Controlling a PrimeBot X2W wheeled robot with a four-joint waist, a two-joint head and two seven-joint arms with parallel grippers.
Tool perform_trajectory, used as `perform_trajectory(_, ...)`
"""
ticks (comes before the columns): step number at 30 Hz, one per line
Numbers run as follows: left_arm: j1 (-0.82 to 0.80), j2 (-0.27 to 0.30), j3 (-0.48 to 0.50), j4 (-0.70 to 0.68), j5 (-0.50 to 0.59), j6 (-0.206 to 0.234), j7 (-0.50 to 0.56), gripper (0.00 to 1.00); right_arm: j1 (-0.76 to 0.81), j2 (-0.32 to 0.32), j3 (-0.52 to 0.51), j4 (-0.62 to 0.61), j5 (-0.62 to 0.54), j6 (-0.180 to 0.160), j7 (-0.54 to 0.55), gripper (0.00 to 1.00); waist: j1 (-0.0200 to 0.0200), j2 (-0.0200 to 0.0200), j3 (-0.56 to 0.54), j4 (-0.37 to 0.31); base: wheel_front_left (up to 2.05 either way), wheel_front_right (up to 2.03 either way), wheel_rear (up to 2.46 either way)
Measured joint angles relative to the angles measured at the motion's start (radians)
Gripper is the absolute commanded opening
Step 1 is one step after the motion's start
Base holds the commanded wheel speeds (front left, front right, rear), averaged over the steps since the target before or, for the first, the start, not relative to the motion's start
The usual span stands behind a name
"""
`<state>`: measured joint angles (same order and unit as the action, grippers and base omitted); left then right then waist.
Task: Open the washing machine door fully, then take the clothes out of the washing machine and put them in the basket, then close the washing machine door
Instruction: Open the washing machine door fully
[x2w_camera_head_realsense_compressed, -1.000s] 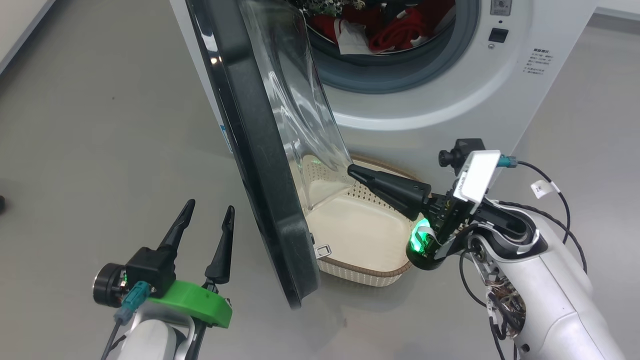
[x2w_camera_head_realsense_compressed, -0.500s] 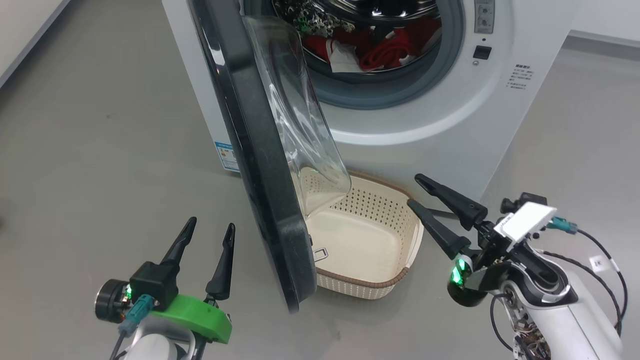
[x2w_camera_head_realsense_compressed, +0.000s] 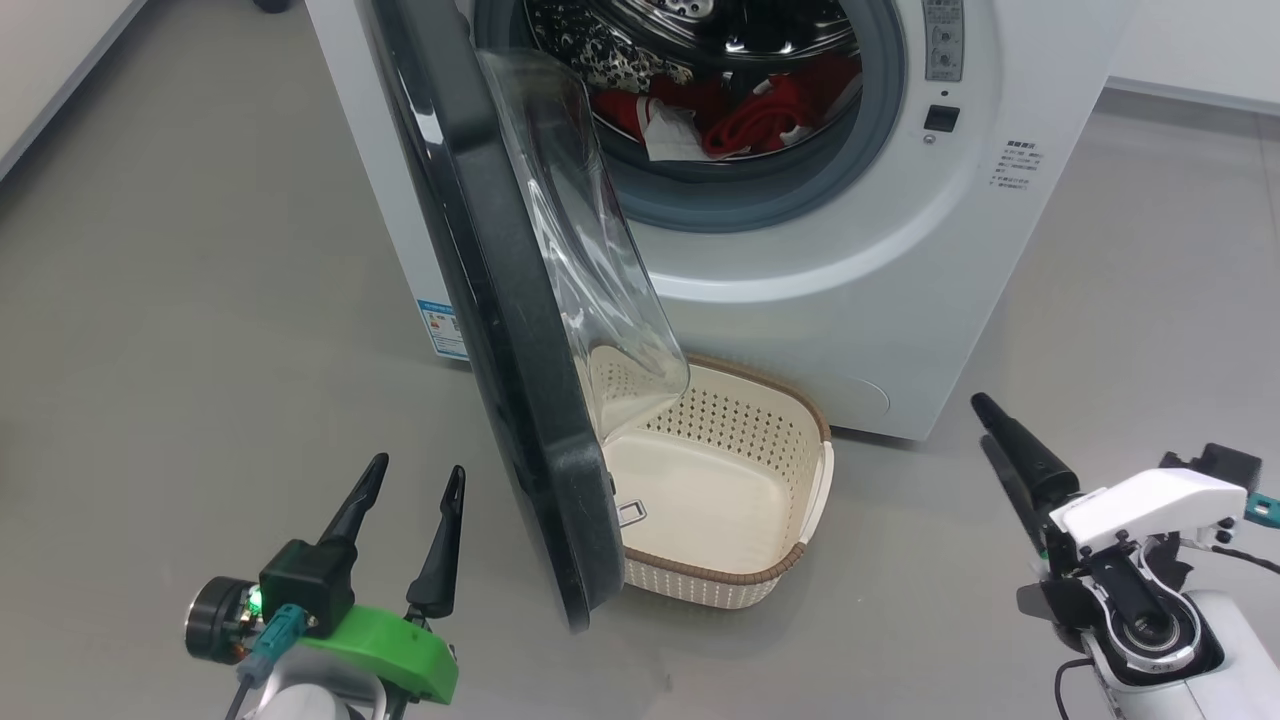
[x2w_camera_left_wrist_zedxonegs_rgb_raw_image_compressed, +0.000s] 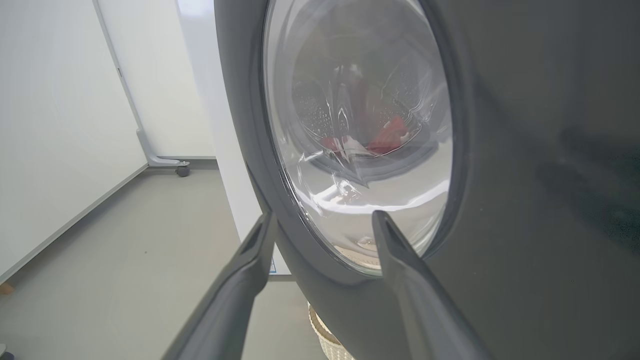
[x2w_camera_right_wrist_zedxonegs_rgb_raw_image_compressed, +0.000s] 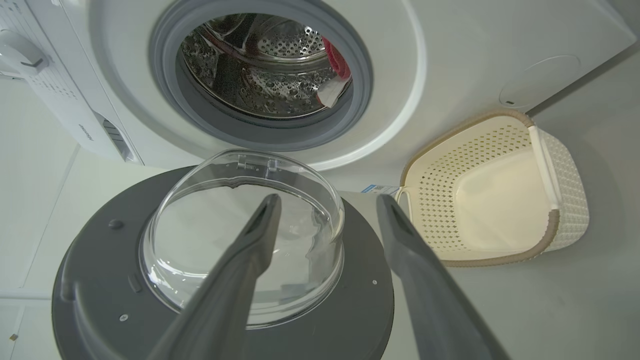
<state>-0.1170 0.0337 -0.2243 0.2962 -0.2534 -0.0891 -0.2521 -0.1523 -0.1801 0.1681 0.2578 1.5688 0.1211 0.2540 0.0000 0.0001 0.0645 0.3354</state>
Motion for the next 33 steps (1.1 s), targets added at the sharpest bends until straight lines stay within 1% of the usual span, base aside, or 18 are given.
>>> perform_trajectory(2, 0.0, 0.0, 0.003, 0.0, 0.0, 0.0, 0.0, 1.0, 0.008, -0.01, -0.009, 0.0, -0.052, 0.0, -0.061, 1.0, 0.0, 0.0, 0.0, -0.002, 0.0, 0.0, 0.0)
perform_trajectory(6, 0.0, 0.0, 0.009, 0.001, 0.0, 0.0, 0.0, 1.0, 0.026, -0.062, 0.004, 0.014, -0.23, 0.0, -0.179, 1.0, 0.0, 0.0, -0.004, -0.007, 0.0, 0.0, 0.0)
perform_trajectory(10, 0.0, 0.0, 0.012, 0.002, 0.0, 0.0, 0.0, 1.0, 0.051, -0.088, 0.014, 0.026, -0.373, 0.0, -0.298, 1.0, 0.0, 0.0, -0.01, -0.011, 0.0, 0.0, 0.0)
perform_trajectory(12, 0.0, 0.0, 0.014, 0.003, 0.0, 0.0, 0.0, 1.0, 0.059, -0.083, 0.005, 0.034, -0.39, -0.006, -0.346, 1.0, 0.0, 0.0, -0.012, -0.013, 0.0, 0.0, 0.0)
perform_trajectory(15, 0.001, 0.0, 0.015, 0.005, 0.0, 0.0, 0.0, 1.0, 0.069, -0.084, 0.008, 0.041, -0.458, -0.036, -0.414, 1.0, 0.0, 0.0, -0.014, -0.015, 0.0, 0.0, 0.0)
perform_trajectory(20, 0.004, 0.0, 0.02, 0.006, 0.0, 0.0, 0.0, 1.0, 0.08, -0.122, 0.021, 0.044, -0.587, -0.09, -0.51, 1.0, 0.0, 0.0, -0.011, -0.017, 0.0, 0.0, 0.0)
perform_trajectory(23, 0.004, 0.0, 0.025, 0.006, 0.0, 0.0, 0.0, 1.0, 0.08, -0.155, 0.028, 0.044, -0.674, -0.127, -0.516, 1.0, 0.0, 0.0, -0.008, -0.018, 0.0, 0.0, 0.0)
perform_trajectory(29, 0.004, 0.0, 0.029, 0.006, 0.0, 0.0, 0.0, 1.0, 0.08, -0.198, 0.046, 0.03, -0.842, -0.204, -0.515, 1.0, 0.0, 0.0, -0.001, -0.023, 0.0, 0.0, 0.0)
perform_trajectory(32, 0.004, 0.0, 0.029, 0.006, 0.0, 0.0, 0.0, 1.0, 0.08, -0.214, 0.062, 0.021, -0.92, -0.222, -0.515, 1.0, 0.0, 0.0, 0.001, -0.025, 0.0, 0.0, 0.0)
perform_trajectory(33, 0.004, 0.0, 0.029, 0.006, 0.0, 0.0, 0.0, 1.0, 0.081, -0.214, 0.062, 0.018, -0.936, -0.222, -0.515, 1.0, 0.0, 0.0, 0.001, -0.026, 0.0, 0.0, 0.0)
